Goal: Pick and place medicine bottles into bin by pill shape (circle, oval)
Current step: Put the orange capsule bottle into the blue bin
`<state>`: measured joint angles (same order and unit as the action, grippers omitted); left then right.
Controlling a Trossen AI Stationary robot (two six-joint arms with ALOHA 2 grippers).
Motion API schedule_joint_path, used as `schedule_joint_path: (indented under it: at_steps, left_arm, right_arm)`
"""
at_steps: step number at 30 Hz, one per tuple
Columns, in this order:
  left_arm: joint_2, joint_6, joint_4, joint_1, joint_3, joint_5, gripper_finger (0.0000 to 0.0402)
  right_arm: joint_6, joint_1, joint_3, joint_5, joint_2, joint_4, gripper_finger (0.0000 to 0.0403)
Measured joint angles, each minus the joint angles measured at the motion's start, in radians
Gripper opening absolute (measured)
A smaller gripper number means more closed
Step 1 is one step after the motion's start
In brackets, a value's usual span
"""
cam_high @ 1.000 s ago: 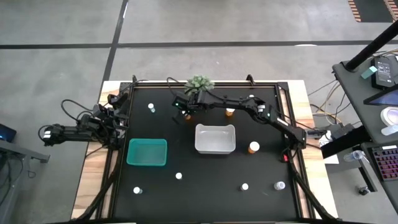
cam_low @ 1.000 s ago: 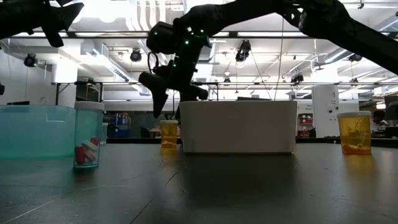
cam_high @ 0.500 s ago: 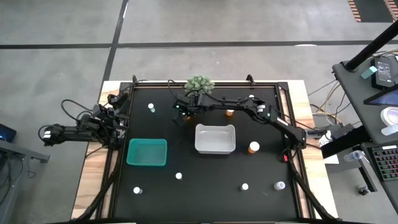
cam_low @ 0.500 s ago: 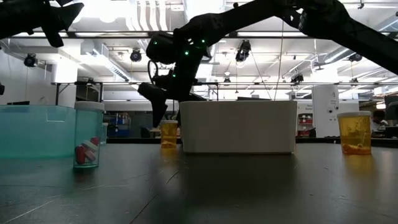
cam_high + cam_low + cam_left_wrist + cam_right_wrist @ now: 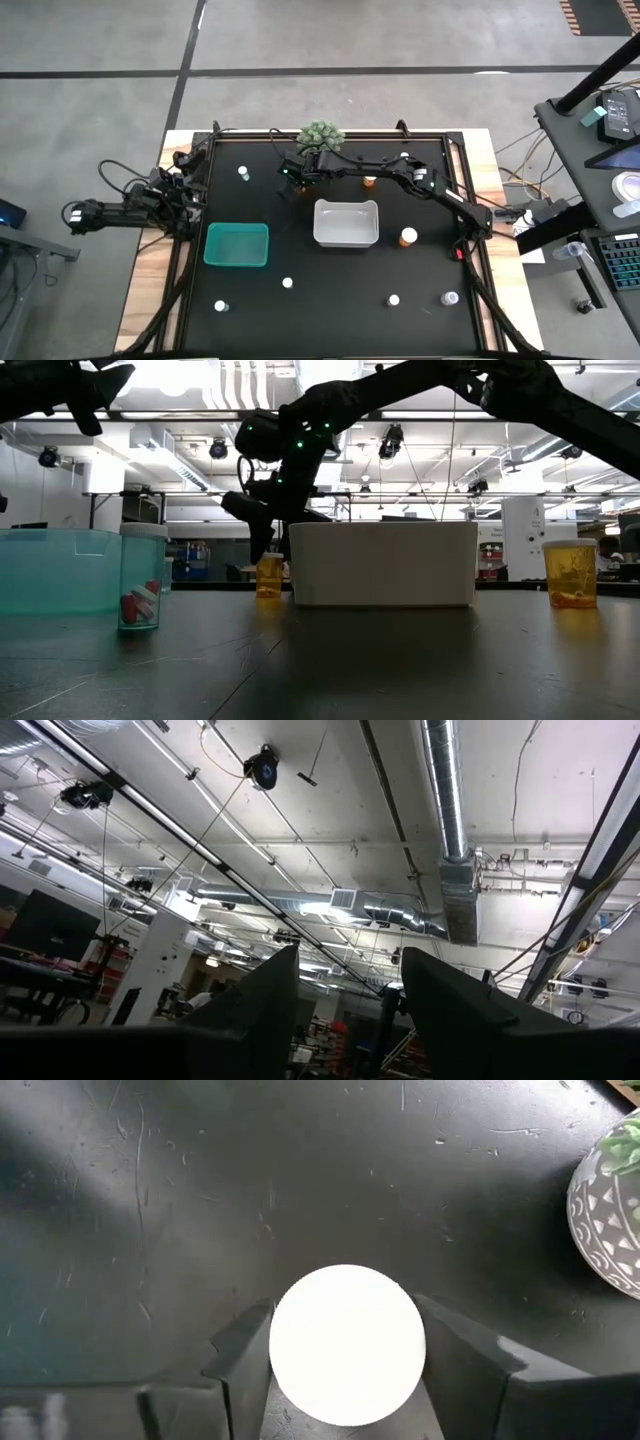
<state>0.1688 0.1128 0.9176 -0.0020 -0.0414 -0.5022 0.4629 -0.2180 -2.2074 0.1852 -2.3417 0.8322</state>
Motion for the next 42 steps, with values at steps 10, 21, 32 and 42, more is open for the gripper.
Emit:
schedule_joint_path:
  at_steps: [10, 21, 32, 42]
  left_arm:
    - [0.0, -0.091, 0.007, -0.002, -0.002, 0.001, 0.0164]
    - [0.001, -0.206, -0.023, -0.001, -0.001, 0.057, 0.0164]
    - [0.0, -0.207, -0.021, -0.001, -0.002, 0.057, 0.0164]
    - [0.0, -0.206, -0.01, -0.001, -0.005, 0.057, 0.0164]
  right_arm:
    - [-0.137, 0.007, -0.076, -0.001, 0.028, 0.076, 0.0212]
    - [-0.214, 0.082, -0.143, -0.005, 0.098, 0.174, 0.0209]
    - [-0.265, 0.187, -0.144, -0.029, 0.114, 0.089, 0.021]
    - [-0.294, 0.244, -0.143, -0.142, 0.107, -0.132, 0.021]
